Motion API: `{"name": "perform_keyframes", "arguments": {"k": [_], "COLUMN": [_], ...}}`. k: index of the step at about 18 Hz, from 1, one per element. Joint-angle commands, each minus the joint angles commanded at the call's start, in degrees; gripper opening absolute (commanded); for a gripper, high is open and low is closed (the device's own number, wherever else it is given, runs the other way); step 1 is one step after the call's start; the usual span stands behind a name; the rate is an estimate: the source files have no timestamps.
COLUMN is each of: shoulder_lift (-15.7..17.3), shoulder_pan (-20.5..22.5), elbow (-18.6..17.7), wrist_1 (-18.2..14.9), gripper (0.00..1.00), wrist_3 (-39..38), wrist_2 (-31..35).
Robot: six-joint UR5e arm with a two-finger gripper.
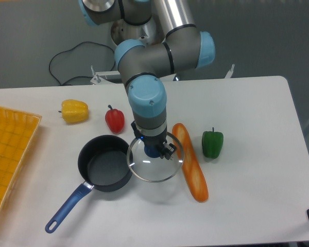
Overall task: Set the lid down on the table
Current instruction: 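Hold the glass lid by its knob above the table beside the baguette, then carry the glass lid over the baguette and green pepper toward open table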
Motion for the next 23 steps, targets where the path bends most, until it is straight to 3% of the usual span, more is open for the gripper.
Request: {"name": "perform_keyframes", "arguments": {"k": [4,9,23], "shoulder_lift": [0.0,-0.6,-2.0], "shoulder_pan": [0.0,1.9,11.6], "elbow": [0.2,0.5,1.1], "wrist_1": [0.1,0.3,0.8], "gripper": [0.56,0.56,0.56], "wrist_3": [0.9,7.3,26.7], "wrist_2": [0.4,0.4,0.0]}}
